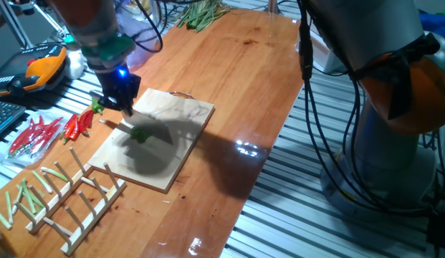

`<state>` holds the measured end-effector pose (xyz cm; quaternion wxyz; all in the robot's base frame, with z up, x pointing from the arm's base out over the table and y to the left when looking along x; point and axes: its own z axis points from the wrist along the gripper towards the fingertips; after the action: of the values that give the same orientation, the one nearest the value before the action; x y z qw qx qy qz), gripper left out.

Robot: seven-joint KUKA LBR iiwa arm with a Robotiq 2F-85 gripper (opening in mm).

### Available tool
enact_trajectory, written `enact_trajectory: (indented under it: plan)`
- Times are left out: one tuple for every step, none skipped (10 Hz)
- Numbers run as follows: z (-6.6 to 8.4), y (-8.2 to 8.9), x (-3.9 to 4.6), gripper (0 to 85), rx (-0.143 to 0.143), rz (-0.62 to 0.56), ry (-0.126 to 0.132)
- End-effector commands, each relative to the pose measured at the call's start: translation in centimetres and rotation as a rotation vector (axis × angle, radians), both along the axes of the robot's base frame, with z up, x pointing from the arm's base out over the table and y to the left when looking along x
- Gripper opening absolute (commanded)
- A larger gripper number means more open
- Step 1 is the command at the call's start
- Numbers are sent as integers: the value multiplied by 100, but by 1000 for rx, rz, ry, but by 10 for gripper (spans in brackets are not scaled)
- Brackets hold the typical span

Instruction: Chop the chili peppers

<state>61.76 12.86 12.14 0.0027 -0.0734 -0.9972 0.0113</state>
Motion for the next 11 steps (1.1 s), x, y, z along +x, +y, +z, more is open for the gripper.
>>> enact_trajectory:
  plan:
    - [-9, -3, 4, 0, -1, -1, -3]
    - [-15, -6, 6, 0, 1, -4, -5]
    - [-27, -2, 10, 0, 4, -7, -5]
    - [-42, 4, 15, 0, 7, -9, -3]
    - [-53, 9, 22, 0, 7, -10, -6]
    - [-56, 10, 24, 0, 7, -10, -6]
    - [-60, 12, 27, 0, 7, -12, -8]
    - [-70, 13, 33, 0, 8, -12, -9]
    - [-89, 21, 41, 0, 10, -15, -17]
    - [-106, 35, 47, 0, 10, -19, -20]
    - [-121, 42, 47, 0, 5, -21, -22]
